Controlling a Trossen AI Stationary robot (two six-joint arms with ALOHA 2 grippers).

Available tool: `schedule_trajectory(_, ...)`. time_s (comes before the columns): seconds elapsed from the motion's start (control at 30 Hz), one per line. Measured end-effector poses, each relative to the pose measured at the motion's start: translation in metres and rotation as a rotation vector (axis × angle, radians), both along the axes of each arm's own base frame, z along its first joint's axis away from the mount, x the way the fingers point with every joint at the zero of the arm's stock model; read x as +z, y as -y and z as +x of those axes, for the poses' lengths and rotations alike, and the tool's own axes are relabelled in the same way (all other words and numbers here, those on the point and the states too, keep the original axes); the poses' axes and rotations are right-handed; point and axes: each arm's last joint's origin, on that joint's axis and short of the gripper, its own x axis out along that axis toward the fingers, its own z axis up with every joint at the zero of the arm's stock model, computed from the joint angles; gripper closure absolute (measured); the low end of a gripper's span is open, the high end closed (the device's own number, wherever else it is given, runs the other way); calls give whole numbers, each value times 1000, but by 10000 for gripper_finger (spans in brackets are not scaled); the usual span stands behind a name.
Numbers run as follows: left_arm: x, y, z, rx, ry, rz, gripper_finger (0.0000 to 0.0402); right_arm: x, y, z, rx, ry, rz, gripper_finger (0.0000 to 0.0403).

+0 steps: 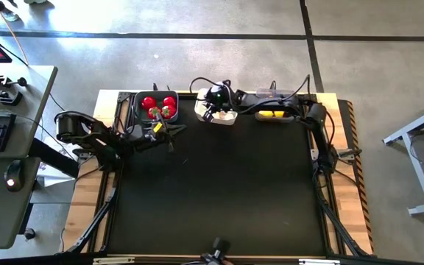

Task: Sort produce into baskets
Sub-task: Put the white garlic into the white bin

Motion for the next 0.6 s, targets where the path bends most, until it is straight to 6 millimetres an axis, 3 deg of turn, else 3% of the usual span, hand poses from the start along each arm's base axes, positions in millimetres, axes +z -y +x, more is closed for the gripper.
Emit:
schedule_trajectory(0.4, -1, 0, 0, 6, -2, -9, 401, -1, -6, 3, -32, -7, 62, 396)
schedule_trajectory(0.6, -1, 0, 0, 5, -2, -11, 401, -1, -14, 6, -67, -64, 12, 341)
